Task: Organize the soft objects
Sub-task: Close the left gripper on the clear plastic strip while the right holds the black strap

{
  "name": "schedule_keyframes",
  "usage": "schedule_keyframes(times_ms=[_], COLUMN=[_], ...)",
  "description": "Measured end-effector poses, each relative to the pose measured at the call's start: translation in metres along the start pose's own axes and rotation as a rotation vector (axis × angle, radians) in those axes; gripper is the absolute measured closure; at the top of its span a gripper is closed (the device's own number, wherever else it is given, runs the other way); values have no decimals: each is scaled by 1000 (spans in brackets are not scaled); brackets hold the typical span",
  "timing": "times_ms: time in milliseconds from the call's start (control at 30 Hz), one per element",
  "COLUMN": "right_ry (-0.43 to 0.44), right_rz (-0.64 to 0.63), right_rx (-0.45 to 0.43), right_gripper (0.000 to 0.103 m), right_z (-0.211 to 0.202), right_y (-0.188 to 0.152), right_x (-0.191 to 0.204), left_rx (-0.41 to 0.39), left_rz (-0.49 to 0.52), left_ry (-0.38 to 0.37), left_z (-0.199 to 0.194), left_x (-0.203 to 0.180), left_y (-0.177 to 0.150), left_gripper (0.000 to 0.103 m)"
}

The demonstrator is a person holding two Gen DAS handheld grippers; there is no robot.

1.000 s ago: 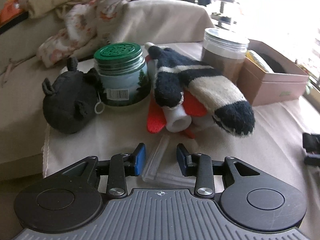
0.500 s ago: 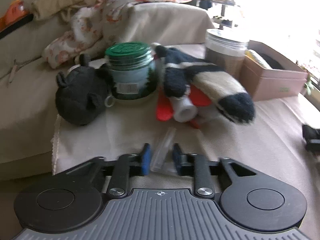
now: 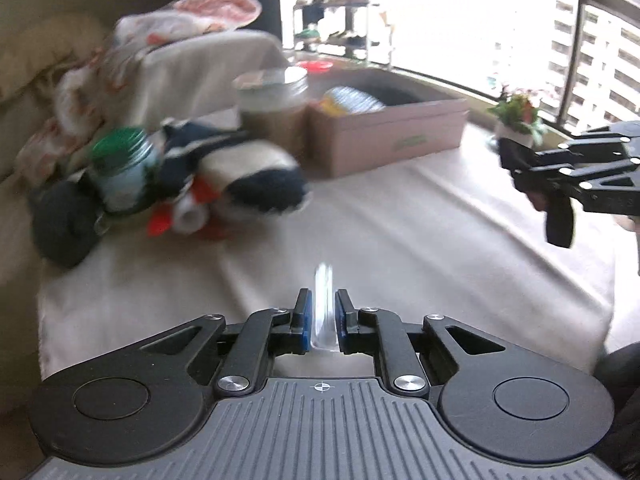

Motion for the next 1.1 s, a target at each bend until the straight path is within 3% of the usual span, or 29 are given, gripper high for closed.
schedule_keyframes(times_ms=[167,267,367,467,533,667,833,900,967,1100], right_ry=[-31,-78,-88,-70,-58,-25,10,16,8,6], right_rz=[7,30,48,68,77,93,88,73,54,57], right_rx=[-53,-78,-100,-78,-53,-2,75,86,85,86], right_gripper=[83,83,83,83,83,82,73,70,65,64], right_z=[-14,-17,-21,-13,-4,18,44,47,46,48], right_y=[22,38,40,31,22,3,-12,-17,-20,-21], right_x=[-21,-39,-49,-49,-44,-27,-9,-3,2,1], left_rx=[-65,-102,-120,-58,32,138,133,161,150,145], left_rz=[36,78,51,-27,-88,-75,-122,-125,-83,-27], left_ry=[-72,-59,-49,-85,-96,-19,-9,-33,-35,-28], left_z=[-9,-11,-17,-15,-4,11,20,26,23,24], left_x=[-26,-33,-25,-11,1,5,13,9,-3,-14], left_y=[35,62,73,64,47,14,7,6,5,3], left_gripper=[89,89,89,86,86,83,81,73,64,63])
Point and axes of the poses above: each gripper's, at about its wrist camera, not at the fingertips, and z roughly the way its jaws point, x to its left, y to its top, the point moved 5 cm from there along z, roughly the way its jaws point, and after that the axes turned 6 degrees about -z, right-handed, at the moved point
